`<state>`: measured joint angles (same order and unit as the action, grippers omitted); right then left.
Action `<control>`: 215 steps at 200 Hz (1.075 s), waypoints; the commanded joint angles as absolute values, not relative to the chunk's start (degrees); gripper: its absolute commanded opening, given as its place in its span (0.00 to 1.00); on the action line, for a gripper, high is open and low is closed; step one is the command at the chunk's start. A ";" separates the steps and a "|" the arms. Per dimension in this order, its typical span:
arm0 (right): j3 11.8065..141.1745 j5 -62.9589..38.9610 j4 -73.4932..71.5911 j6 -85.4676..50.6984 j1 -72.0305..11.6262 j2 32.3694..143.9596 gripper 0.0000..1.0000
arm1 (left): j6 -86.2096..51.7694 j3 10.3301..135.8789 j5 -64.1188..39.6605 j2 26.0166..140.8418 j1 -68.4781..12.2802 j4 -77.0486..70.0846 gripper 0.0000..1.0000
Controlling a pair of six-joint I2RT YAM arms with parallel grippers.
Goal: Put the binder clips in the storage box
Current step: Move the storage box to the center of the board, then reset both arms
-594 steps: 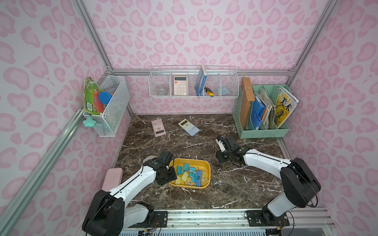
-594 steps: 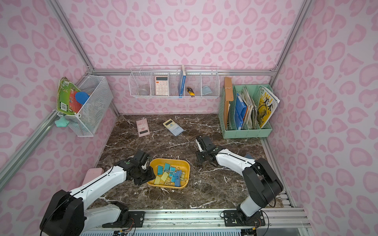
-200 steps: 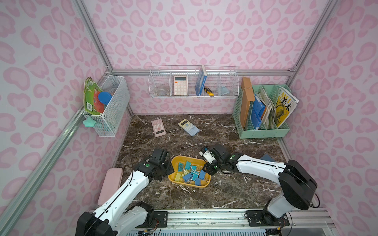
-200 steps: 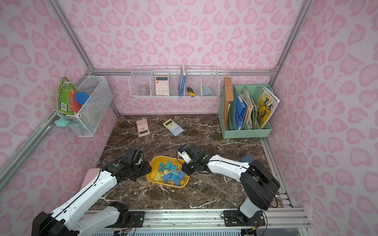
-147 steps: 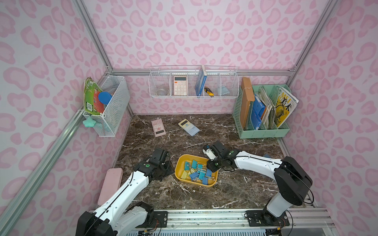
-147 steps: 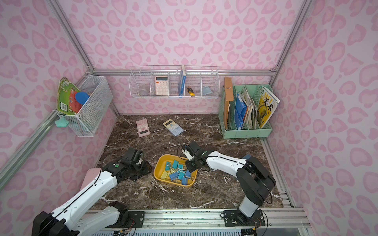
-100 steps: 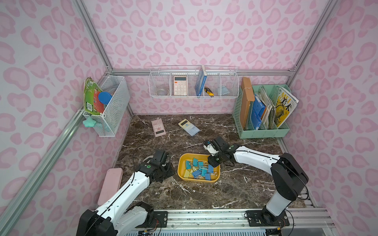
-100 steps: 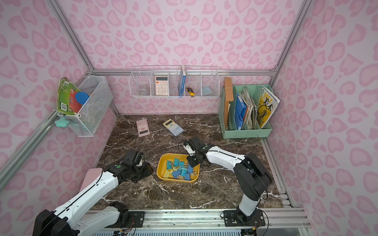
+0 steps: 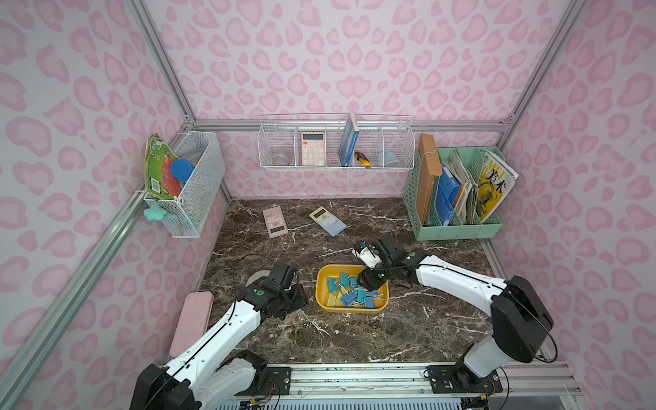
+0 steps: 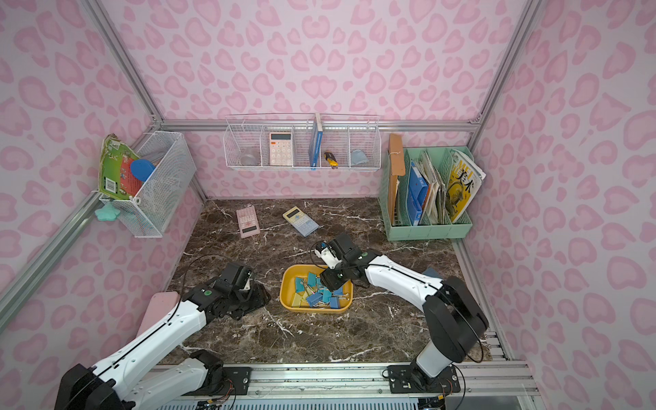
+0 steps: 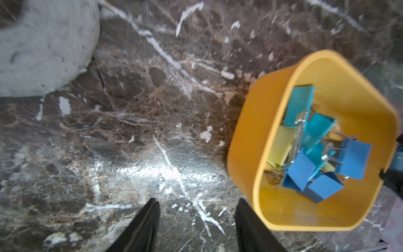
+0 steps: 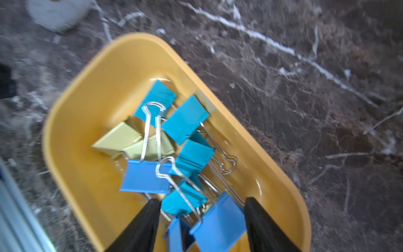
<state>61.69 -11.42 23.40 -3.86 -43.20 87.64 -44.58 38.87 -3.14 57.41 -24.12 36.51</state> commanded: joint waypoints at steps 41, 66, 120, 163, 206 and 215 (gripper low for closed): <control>55.28 13.79 11.00 -10.74 -27.13 67.68 1.00 | -34.31 54.39 19.20 58.79 -7.30 33.85 0.99; 43.98 18.70 -0.76 -11.77 -16.97 60.02 1.00 | -29.24 51.86 27.63 62.71 2.14 19.95 1.00; 14.02 20.70 -44.29 -11.49 -2.00 59.22 1.00 | -16.23 40.52 19.61 75.79 6.29 -5.06 0.99; 0.55 14.18 -85.81 -5.21 -0.88 76.64 1.00 | -10.98 30.63 18.07 84.95 5.28 -31.09 0.99; 5.50 12.84 -83.83 -4.67 -1.48 85.62 1.00 | -7.83 24.92 14.67 88.47 4.22 -44.96 0.99; 7.87 12.26 -83.73 -4.10 -1.18 88.38 1.00 | -8.08 25.29 14.82 88.54 4.28 -44.22 1.00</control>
<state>2.13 13.15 -79.42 -4.45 -1.61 88.20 -9.91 25.04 16.86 88.68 3.97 -35.92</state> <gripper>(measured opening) 0.999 0.994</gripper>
